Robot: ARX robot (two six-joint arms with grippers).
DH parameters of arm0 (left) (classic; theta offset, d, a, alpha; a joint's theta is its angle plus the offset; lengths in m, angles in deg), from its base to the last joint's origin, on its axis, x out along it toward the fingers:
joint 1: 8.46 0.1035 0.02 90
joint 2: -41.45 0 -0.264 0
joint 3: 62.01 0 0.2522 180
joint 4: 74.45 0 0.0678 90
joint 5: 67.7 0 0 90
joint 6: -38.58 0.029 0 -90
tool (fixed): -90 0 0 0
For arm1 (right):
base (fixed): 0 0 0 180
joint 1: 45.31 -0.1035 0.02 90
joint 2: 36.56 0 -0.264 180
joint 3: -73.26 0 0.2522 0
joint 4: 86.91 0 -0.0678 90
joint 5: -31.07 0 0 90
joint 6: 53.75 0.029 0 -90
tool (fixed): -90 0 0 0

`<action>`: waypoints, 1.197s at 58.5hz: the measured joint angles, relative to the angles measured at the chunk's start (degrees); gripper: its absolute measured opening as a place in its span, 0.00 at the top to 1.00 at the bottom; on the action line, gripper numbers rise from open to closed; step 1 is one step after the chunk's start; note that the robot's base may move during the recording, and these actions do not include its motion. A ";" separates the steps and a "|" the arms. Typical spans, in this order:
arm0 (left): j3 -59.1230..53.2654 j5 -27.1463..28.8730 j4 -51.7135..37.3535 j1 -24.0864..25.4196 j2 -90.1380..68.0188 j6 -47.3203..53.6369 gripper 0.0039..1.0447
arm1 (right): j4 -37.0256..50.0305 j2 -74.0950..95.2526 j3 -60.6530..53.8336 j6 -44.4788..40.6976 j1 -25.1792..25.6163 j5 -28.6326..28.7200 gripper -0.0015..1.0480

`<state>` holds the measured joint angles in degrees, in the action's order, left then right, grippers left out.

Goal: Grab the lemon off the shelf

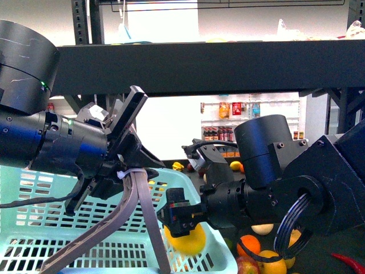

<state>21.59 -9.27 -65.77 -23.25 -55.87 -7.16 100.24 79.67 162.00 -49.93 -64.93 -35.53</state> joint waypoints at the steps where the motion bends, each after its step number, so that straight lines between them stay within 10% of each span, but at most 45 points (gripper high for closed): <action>1: 0.00 0.02 0.00 0.00 0.00 0.00 0.87 | 0.15 0.00 -0.02 0.11 0.00 0.09 0.23; 11: 0.00 0.07 0.00 0.00 -0.09 0.02 0.87 | 2.56 -0.02 -0.04 2.75 1.60 1.31 0.01; 37: 0.00 0.04 0.00 0.00 -0.11 -0.07 0.87 | 4.13 2.19 2.60 3.76 17.33 -12.31 0.02; 39: 0.00 0.09 0.00 0.00 -0.13 -0.11 0.88 | 8.04 26.27 1.84 -0.79 9.57 -18.82 0.02; 70: 0.00 0.07 0.00 0.00 -0.13 -0.17 0.88 | 3.96 44.44 21.73 -4.94 4.04 -23.63 0.02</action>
<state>21.59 -9.21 -65.77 -23.25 -56.00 -7.33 104.19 124.10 183.72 -54.87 -60.88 -59.16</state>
